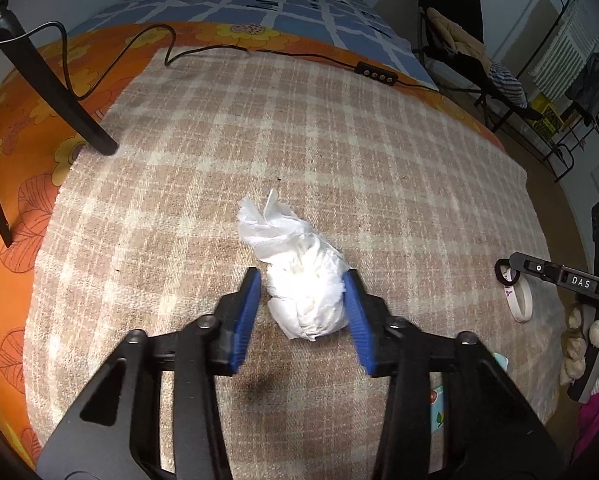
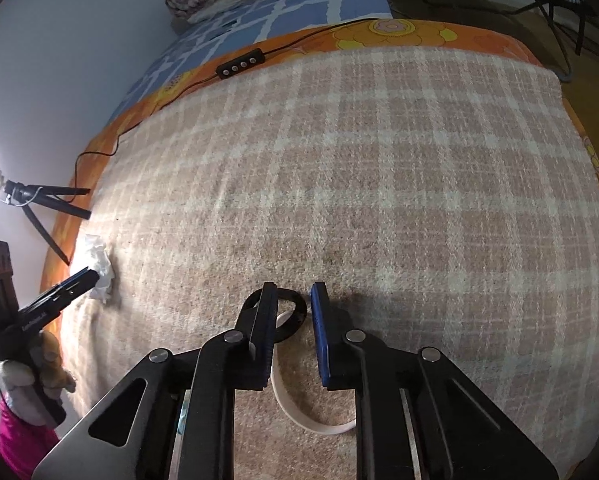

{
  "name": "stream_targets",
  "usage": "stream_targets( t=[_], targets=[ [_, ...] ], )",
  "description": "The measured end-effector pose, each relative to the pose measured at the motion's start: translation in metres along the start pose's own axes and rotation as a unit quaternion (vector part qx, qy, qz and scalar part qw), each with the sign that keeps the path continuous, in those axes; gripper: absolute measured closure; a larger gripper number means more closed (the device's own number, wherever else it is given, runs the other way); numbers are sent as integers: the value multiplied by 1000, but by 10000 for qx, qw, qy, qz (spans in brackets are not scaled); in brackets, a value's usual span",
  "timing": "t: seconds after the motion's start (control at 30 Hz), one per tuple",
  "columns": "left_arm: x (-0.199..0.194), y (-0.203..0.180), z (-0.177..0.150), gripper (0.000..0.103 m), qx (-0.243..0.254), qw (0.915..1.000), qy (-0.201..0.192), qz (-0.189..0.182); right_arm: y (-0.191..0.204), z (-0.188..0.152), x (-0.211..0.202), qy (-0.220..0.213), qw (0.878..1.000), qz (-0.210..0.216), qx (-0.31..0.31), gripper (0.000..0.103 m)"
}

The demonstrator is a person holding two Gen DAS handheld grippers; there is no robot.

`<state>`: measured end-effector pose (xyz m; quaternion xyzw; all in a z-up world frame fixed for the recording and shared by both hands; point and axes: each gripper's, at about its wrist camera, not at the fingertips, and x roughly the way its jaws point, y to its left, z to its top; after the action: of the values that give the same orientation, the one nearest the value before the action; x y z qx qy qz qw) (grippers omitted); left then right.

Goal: Collect trash
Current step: 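Grasp the white rubber band with the right gripper while the left grasps the white tissue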

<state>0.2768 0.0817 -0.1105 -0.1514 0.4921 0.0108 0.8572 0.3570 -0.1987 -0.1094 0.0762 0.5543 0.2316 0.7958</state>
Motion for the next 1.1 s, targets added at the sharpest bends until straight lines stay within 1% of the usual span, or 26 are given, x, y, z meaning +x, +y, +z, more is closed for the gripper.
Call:
stream_targets(
  t=[0.03,0.07,0.1,0.13,0.27,0.43,0.57,0.7,0.83,1.1],
  targets=[
    [0,-1,0,69,37,10000,1,7,1,0,1,2,10000,-27,-30,88],
    [-1,-1,-1,70,56,10000,-19,19,1,0,2,3,10000,-52,-55,90],
    [-1,-2,-1,71,87,10000,-38,30,2,0,2,3,9999,-83,-73,97],
    [-1,-3,-2,74,117,9999,-42,45,2,0,2,-9,10000,-77,-61,97],
    [-3,-5,-2,77,118,9999,-89,41,5,2,-3,-173,9998,28,10,99],
    [-11,-4,-2,80,129,9998,-170,12,12,3,-16,-391,9992,124,14,99],
    [-23,-4,-3,80,126,9996,-263,-46,25,0,-29,-537,9983,192,-88,99],
    [-41,-6,-7,80,202,9990,-399,-71,45,-11,-42,-644,9973,147,-324,99],
    [-61,-8,-16,80,244,9983,-481,-196,63,-24,-56,-722,9956,170,-571,99],
    [-111,-19,-47,80,526,9957,-671,-357,99,-67,-91,-861,9913,341,-930,99]
  ],
)
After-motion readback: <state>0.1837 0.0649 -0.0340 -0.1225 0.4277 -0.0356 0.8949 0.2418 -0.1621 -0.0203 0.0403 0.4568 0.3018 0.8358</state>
